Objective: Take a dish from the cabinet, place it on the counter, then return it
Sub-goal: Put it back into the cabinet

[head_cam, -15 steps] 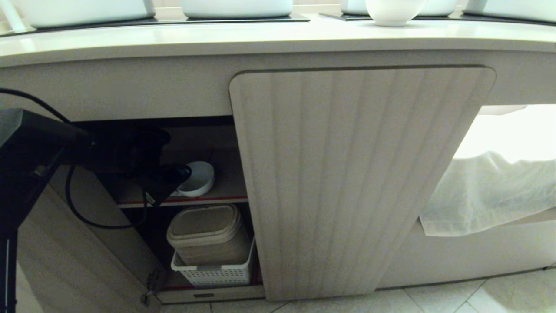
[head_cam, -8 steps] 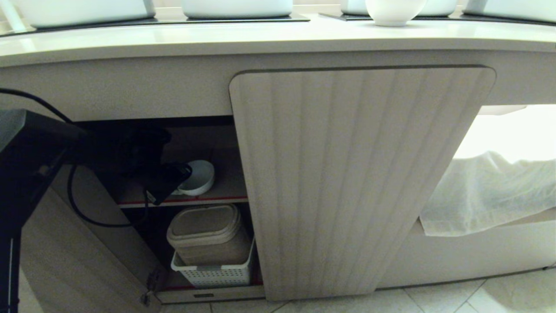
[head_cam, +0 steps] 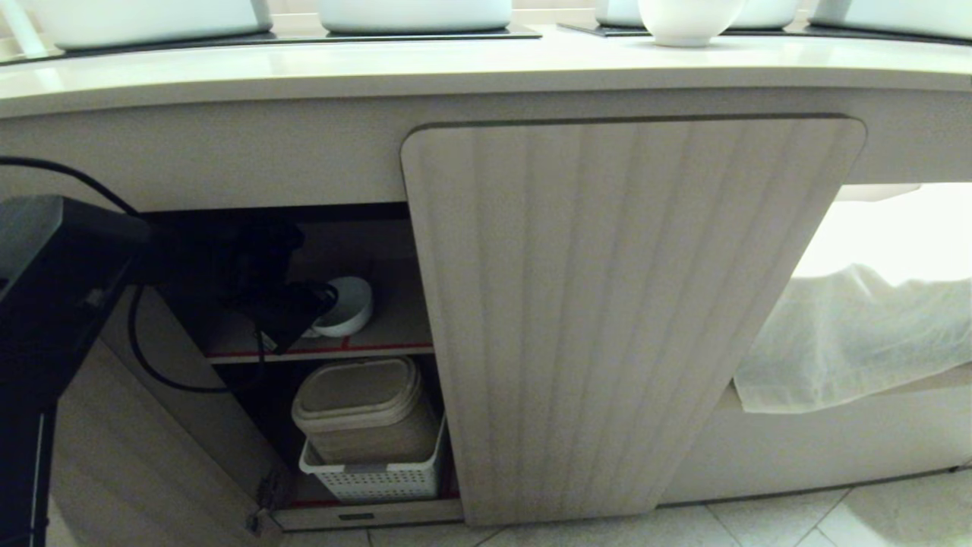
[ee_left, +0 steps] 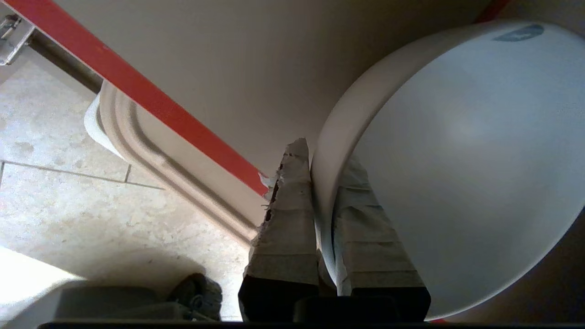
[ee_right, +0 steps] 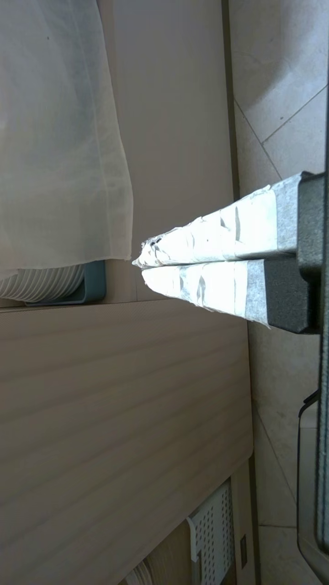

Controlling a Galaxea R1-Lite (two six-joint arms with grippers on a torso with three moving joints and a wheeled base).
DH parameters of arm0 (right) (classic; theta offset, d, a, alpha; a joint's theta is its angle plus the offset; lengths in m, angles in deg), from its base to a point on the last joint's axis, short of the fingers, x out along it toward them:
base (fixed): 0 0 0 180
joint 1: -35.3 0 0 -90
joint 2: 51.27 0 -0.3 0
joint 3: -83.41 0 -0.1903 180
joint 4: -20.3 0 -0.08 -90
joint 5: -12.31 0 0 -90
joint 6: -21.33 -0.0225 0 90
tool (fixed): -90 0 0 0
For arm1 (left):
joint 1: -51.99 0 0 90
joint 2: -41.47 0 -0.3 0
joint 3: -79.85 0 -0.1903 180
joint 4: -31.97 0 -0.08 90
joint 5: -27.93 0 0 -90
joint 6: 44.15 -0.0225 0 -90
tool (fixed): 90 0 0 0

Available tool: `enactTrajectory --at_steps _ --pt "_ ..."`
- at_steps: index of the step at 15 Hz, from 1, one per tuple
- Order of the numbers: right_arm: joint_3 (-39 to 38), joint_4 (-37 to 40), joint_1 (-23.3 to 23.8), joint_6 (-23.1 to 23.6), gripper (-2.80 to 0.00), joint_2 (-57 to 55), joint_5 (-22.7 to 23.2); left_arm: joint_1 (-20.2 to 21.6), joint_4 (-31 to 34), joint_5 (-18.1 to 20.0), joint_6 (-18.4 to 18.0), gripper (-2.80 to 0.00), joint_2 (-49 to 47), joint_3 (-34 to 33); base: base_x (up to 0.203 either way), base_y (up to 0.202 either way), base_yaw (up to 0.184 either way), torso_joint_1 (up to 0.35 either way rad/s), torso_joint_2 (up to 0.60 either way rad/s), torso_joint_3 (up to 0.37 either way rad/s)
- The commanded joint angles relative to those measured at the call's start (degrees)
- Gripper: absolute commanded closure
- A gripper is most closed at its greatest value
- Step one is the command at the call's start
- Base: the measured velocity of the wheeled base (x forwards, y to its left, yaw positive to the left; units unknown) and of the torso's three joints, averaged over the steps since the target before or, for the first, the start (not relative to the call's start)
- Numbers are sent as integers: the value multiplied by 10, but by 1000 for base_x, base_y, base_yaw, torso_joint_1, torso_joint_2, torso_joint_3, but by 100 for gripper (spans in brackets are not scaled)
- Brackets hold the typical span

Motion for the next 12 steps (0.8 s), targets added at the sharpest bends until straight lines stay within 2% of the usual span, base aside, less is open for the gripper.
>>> enactTrajectory --at_steps 1,12 --pt "0 0 0 0 0 0 0 0 1 0 5 0 -7 3 0 0 0 0 0 0" --pt "0 0 0 0 0 0 0 0 -1 -15 15 0 -16 27 0 0 0 0 0 0"
